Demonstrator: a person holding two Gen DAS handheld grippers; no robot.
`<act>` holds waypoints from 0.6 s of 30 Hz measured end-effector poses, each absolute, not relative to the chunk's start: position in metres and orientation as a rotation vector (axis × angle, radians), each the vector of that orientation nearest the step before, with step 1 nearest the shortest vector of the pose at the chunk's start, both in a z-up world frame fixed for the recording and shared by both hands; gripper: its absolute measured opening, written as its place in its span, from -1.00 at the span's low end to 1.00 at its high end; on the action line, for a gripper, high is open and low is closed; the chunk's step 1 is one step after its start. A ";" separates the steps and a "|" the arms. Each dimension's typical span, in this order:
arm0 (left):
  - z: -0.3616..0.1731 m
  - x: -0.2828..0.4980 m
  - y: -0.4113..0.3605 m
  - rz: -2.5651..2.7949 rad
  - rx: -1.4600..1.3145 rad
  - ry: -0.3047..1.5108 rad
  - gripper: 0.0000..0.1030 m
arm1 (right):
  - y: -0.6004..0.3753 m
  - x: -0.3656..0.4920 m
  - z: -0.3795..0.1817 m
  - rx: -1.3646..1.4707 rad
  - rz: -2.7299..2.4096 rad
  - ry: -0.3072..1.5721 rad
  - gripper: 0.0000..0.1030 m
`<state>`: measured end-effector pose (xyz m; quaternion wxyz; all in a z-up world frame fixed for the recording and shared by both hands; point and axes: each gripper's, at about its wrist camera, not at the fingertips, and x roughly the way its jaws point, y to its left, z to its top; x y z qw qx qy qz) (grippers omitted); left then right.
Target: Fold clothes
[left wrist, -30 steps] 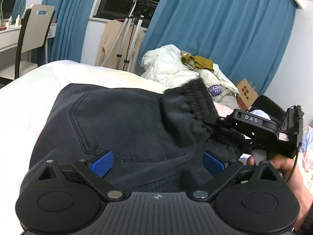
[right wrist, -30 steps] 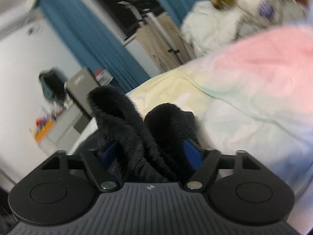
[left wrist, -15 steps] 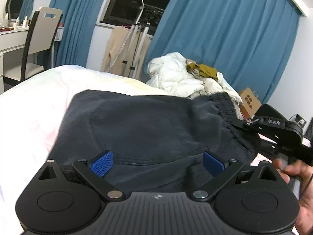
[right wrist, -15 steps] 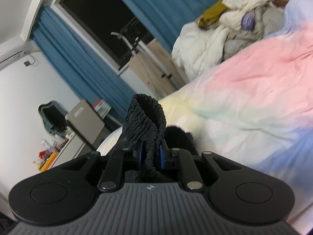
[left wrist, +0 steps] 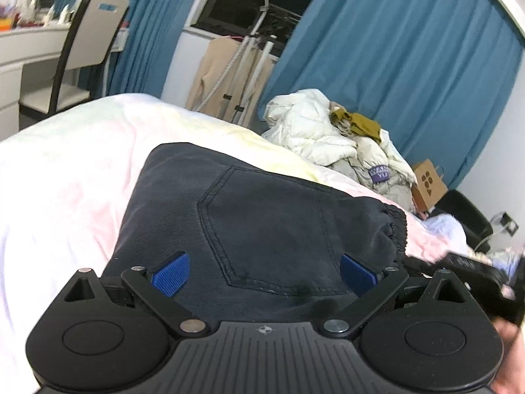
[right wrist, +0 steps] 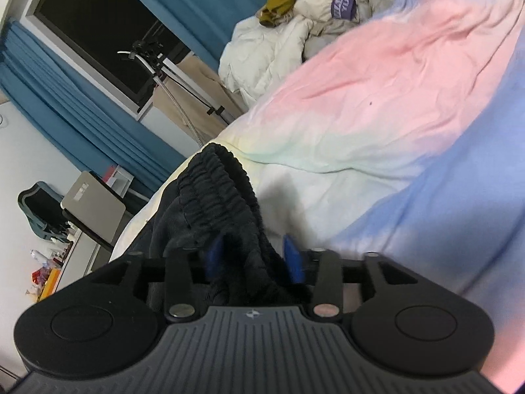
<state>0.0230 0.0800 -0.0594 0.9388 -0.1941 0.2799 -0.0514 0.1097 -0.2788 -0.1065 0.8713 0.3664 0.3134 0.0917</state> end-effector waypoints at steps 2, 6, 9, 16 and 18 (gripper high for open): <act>-0.058 0.021 0.089 -0.098 -0.426 0.576 0.93 | -0.280 0.096 -0.100 0.759 0.195 0.668 -0.02; -0.049 0.019 0.104 -0.084 -0.454 0.590 0.94 | -0.281 0.067 -0.090 0.704 0.197 0.695 0.21; -0.048 0.018 0.121 -0.053 -0.481 0.619 0.95 | -0.277 0.059 -0.092 0.728 0.264 0.753 0.45; -0.059 0.042 0.166 0.009 -0.539 0.760 0.96 | -0.258 0.074 -0.114 0.697 0.317 0.881 0.55; -0.062 0.051 0.176 0.011 -0.525 0.784 0.96 | -0.259 0.080 -0.121 0.732 0.333 0.890 0.57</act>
